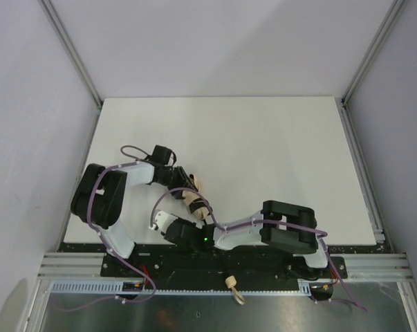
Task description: Put away the umbrella
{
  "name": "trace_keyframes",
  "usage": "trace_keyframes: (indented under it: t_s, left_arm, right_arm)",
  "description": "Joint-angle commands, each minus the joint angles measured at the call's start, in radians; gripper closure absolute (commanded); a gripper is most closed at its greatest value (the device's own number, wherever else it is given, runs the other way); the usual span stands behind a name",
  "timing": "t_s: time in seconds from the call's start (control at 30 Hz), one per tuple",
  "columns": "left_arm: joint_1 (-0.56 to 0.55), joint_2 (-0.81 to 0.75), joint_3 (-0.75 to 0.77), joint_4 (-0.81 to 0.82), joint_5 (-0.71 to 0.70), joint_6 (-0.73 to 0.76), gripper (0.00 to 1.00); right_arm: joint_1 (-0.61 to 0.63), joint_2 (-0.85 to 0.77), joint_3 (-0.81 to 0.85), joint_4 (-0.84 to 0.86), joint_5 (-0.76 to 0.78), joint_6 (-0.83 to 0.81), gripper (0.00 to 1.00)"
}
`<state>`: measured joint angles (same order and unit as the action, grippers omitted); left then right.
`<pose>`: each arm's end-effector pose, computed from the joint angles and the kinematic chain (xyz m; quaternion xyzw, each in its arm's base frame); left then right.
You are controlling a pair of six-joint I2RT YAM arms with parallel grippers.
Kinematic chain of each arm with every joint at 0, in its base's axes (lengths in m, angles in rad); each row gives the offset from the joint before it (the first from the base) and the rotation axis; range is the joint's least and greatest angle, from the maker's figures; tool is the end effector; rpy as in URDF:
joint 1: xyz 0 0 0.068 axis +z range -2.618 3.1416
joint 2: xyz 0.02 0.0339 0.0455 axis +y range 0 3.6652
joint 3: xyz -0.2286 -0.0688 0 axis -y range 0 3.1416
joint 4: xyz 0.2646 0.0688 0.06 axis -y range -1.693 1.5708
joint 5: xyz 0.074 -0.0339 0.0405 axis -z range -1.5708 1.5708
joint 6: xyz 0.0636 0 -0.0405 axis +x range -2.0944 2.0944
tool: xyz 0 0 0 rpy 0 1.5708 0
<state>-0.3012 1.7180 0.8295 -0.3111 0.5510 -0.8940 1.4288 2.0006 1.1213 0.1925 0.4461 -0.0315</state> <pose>0.2895 -0.1248 0.0526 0.2282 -0.9192 0.3209 0.0036 0.0883 0.4236 0.0724 -0.5175 0.7199 0.1152 0.4480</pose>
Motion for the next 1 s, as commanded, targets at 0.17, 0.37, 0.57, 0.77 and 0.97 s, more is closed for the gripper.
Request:
trace_keyframes:
  t_s: [0.17,0.37,0.57,0.77,0.97]
  left_arm:
    - [0.001,0.010,0.020,-0.037,-0.242,0.051,1.00]
    - [0.002,-0.163,0.067,0.020,-0.297,0.172,1.00]
    - [0.002,-0.419,0.150,0.109,-0.365,0.317,1.00]
    - [-0.007,-0.580,0.240,0.311,-0.424,0.492,1.00]
    - [-0.078,-0.710,0.087,0.791,-0.493,0.736,1.00]
  right_arm:
    - [-0.048,-0.172,-0.006,-0.291,-0.150,0.007,0.58]
    - [-0.077,-0.596,0.000,-0.275,-0.383,0.182,0.38]
    - [-0.266,-0.881,0.000,-0.455,-0.379,0.309,0.30]
    - [-0.559,-0.982,-0.011,-0.625,-0.418,0.356,0.27]
    - [-0.665,-1.008,-0.031,-0.639,-0.517,0.359,0.27]
